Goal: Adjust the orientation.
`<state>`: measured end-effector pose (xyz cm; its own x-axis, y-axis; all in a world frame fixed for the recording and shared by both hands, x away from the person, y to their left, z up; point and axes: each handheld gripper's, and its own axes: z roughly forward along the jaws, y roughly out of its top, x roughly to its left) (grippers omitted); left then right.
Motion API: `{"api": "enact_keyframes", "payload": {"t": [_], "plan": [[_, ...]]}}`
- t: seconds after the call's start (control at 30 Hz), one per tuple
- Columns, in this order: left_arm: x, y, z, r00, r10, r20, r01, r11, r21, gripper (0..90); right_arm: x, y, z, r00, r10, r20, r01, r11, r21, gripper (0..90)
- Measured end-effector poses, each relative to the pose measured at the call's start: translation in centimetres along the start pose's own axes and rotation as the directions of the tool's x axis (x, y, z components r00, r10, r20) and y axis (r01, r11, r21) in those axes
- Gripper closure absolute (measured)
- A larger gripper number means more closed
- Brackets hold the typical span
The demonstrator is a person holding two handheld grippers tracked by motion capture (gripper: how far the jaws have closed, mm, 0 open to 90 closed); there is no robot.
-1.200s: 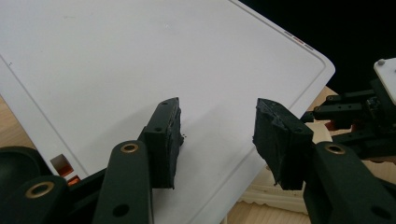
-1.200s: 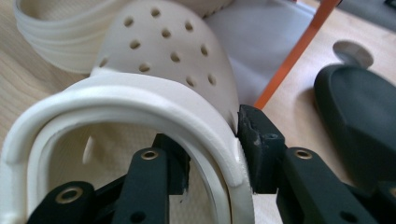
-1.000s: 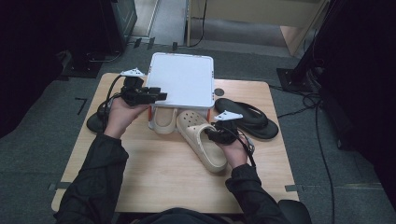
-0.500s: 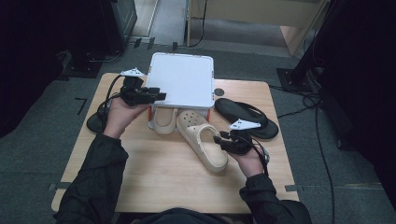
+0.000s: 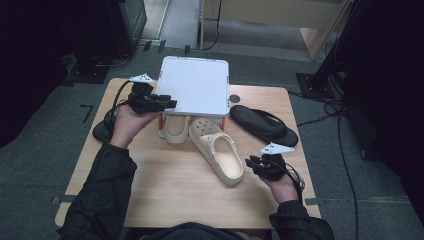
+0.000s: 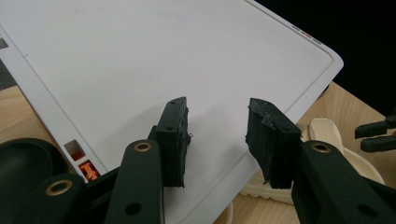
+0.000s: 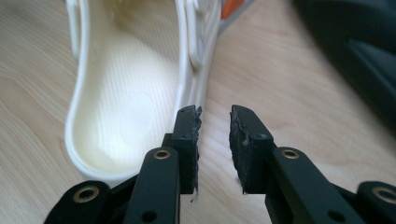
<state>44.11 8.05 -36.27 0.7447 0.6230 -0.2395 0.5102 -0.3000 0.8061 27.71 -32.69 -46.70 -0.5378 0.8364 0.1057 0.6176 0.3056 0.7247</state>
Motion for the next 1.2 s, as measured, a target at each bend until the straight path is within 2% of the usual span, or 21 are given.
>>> {"api": "enact_keyframes", "payload": {"t": [0.2, 0.23, 0.33, 0.53, 0.7, 0.93, 1.03, 1.2], "plan": [[0.0, -0.1, 0.0, 1.0, 0.002, 0.001, -0.002, 1.0, -0.005, 59.1, 0.5, -0.6, 0.7, 0.9988, -0.039, -0.03, 0.041, 0.997, 0.064, 73.8], [0.0, -0.1, 0.0, 1.0, 0.0, 0.001, 0.0, 1.0, -0.005, 59.2, 0.7, -0.7, 0.6, 0.9985, -0.051, -0.021, 0.052, 0.997, 0.062, 74.0], [0.1, -0.1, 0.0, 1.0, 0.0, 0.001, 0.0, 1.0, -0.007, 59.3, 0.8, -0.7, 0.5, 0.9984, -0.048, -0.029, 0.049, 0.997, 0.056, 74.8], [0.2, -0.2, 0.0, 1.0, 0.001, -0.001, -0.001, 0.9999, -0.011, 59.6, 1.2, -1.2, 0.1, 0.9989, -0.017, -0.043, 0.02, 0.998, 0.056, 76.2], [0.2, -0.2, 0.0, 1.0, 0.001, -0.002, -0.001, 0.9999, -0.015, 59.8, 1.6, -1.7, -0.3, 0.9981, -0.012, -0.06, 0.016, 0.998, 0.062, 77.7], [0.3, -0.3, 0.0, 1.0, 0.001, 0.0, -0.001, 0.9998, -0.02, 60.0, 1.4, -1.9, -0.2, 0.9973, -0.05, -0.053, 0.055, 0.995, 0.083, 77.7], [0.3, -0.3, 0.0, 1.0, 0.002, -0.001, -0.002, 0.9998, -0.022, 60.1, 1.6, -1.9, -0.2, 0.9967, -0.048, -0.065, 0.053, 0.995, 0.085, 81.4], [0.4, -0.3, 0.0, 1.0, -0.001, -0.001, 0.001, 0.9997, -0.026, 60.2, 1.9, -1.9, -0.3, 0.9952, -0.04, -0.09, 0.047, 0.996, 0.081, 81.6]]}}
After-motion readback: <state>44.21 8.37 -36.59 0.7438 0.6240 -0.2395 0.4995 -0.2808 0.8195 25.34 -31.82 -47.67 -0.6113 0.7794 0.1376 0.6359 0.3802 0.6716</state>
